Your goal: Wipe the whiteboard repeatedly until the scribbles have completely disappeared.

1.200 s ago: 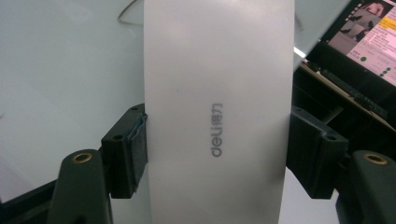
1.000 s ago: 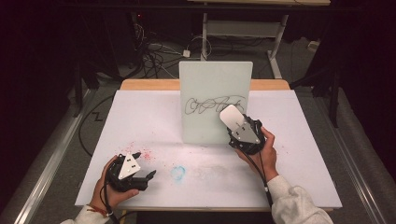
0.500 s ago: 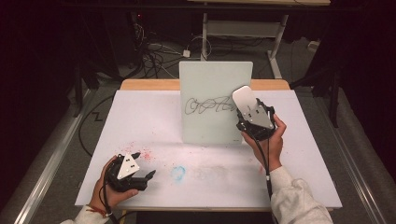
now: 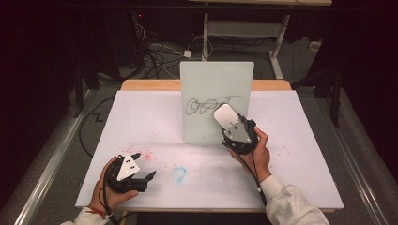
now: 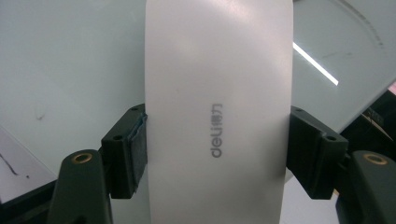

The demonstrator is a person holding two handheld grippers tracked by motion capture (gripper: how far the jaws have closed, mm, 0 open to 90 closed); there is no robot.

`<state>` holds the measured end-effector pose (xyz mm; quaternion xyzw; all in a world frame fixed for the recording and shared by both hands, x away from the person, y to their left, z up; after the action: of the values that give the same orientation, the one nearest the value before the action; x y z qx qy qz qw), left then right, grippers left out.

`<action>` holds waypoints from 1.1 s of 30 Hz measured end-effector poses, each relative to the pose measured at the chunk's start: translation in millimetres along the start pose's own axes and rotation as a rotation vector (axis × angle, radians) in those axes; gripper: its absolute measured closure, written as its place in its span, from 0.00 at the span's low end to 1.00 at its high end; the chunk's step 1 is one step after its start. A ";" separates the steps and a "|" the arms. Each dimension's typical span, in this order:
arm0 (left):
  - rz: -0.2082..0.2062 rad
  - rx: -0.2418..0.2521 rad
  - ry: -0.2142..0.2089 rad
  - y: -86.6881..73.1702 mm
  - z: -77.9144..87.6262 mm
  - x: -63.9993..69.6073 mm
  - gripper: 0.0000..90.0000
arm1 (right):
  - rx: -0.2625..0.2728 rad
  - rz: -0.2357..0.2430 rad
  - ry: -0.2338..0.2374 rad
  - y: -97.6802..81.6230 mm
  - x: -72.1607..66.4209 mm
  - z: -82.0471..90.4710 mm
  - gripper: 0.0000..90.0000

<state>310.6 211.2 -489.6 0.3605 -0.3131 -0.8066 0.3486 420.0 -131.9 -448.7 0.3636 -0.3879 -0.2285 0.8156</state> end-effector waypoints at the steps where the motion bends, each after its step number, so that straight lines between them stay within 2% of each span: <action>1: 0.001 0.000 0.000 -0.1 0.1 -0.3 0.21 | 0.003 -0.004 0.008 0.5 1.2 0.4 0.34; 2: 0.002 0.001 0.000 -0.3 0.3 -0.4 0.21 | 0.006 -0.005 0.014 1.3 3.3 1.3 0.34; 3: -0.007 0.008 0.004 -0.1 0.2 -1.4 0.21 | 0.006 0.003 0.001 2.7 6.3 2.7 0.34; 4: 0.002 -0.001 0.000 -0.7 0.2 -0.9 0.21 | 0.012 0.006 -0.025 4.4 10.8 4.3 0.34; 6: -0.005 0.008 0.005 -0.4 -0.1 -1.5 0.21 | 0.035 -0.028 -0.045 7.4 23.0 8.6 0.34; 11: -0.006 0.005 0.006 -0.4 -0.3 -1.6 0.21 | 0.055 -0.102 -0.155 12.5 52.7 20.2 0.34; 14: -0.005 0.004 0.004 -0.1 -0.4 -1.2 0.21 | 0.070 -0.149 -0.158 11.6 58.8 22.9 0.34; 18: 0.003 -0.003 -0.001 -0.3 -0.3 -0.6 0.21 | 0.056 -0.127 -0.144 9.7 47.9 18.2 0.34; 20: 0.003 -0.003 -0.002 -0.5 -0.1 -0.7 0.21 | 0.044 -0.106 -0.122 8.4 37.1 13.7 0.34; 25: -0.004 0.013 0.011 0.4 0.9 -2.2 0.21 | -0.001 -0.016 -0.064 5.0 4.7 0.4 0.34; 28: -0.001 0.020 0.012 0.9 1.7 -2.8 0.21 | -0.013 0.005 -0.034 4.2 -8.7 -5.2 0.34; 31: -0.002 0.019 0.010 0.6 1.8 -2.6 0.21 | -0.019 0.019 -0.012 3.7 -17.2 -8.8 0.34; 33: 0.007 0.013 0.007 0.4 2.5 -1.8 0.21 | -0.021 0.021 -0.003 5.0 -15.6 -8.6 0.34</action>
<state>309.6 213.0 -487.3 0.3644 -0.3184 -0.8019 0.3503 418.0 -114.9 -455.8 0.3504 -0.3906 -0.2244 0.8211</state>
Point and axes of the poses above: each handheld gripper's, and its own axes: z roughly backward along the jaws, y roughly out of its top, x roughly to its right, the point moved 3 cm from there along -z, roughly forward along the jaws, and after that the axes turned 15 degrees about y, right-handed, at the moved point
